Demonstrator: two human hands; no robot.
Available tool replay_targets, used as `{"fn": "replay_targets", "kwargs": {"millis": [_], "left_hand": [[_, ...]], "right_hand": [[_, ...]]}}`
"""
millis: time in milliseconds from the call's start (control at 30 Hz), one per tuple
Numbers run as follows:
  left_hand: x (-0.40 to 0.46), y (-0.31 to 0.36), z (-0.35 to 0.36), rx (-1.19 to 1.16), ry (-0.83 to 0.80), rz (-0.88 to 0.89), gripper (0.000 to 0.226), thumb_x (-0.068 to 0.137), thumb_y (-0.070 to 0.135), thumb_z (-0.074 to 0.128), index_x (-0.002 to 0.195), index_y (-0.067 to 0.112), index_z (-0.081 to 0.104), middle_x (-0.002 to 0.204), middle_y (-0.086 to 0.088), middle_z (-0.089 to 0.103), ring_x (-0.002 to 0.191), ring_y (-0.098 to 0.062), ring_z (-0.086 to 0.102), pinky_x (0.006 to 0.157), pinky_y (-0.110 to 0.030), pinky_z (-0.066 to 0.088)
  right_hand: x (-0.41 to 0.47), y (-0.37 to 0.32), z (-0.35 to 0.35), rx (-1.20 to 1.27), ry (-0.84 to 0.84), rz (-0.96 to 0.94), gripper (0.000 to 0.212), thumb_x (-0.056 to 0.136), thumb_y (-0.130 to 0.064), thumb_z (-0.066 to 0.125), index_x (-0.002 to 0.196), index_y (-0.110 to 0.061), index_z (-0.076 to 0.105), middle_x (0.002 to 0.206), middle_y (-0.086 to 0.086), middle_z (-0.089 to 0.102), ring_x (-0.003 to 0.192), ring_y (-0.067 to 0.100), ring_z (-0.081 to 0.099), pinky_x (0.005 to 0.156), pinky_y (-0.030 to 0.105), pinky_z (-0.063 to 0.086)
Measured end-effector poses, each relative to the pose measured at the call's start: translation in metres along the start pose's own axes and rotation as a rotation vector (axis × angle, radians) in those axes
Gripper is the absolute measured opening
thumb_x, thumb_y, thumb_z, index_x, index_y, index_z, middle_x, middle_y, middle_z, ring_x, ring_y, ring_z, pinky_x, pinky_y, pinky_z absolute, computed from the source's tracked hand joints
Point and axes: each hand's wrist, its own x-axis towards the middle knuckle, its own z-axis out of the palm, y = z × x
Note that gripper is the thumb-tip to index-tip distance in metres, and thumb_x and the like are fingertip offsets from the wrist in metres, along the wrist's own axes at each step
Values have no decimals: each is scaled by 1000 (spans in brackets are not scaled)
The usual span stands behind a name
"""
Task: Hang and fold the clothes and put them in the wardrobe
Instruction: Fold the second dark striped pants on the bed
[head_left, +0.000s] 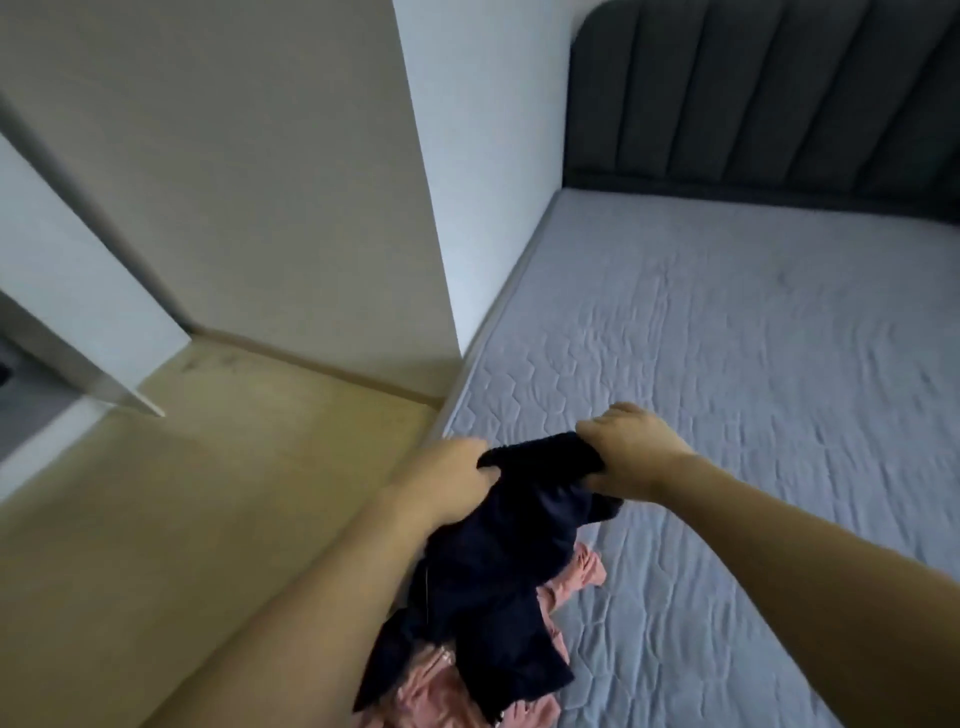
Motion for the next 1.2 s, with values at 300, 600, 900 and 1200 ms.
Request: {"fn": "replay_targets", "kwargs": {"millis": [300,600,900,1200], "left_hand": [[-131,209,-214,-455,758,240,25,93,29,58,76,15,45,64,7,48,50,-6,40,48,-21,35],[-254,413,-293,-696,1111,532,7,97,28,49,98,21,49,89,10,56,70,-2,50,63,-17,41],[-294,501,-290,-715,1166,638,23,96,28,49,79,20,36,71,8,38,46,-2,32,42,-11,30],[-290,498,-276,-656,1217,611,21,96,33,51,81,19,44,73,9,47,58,-4,42,54,-19,39]], "right_hand": [[-128,64,-299,221,450,100,40,82,-38,57,109,-21,33,95,2,58,75,24,52,55,34,38],[-307,122,-462,215,538,56,76,80,-29,60,143,-27,17,132,3,49,110,27,53,90,41,47],[-410,169,-479,27,848,62,58,84,-20,63,125,-33,24,119,0,38,73,25,51,69,39,48],[-476,216,-484,369,593,153,43,72,-58,75,62,-17,63,50,-11,55,47,1,49,47,17,37]]}}
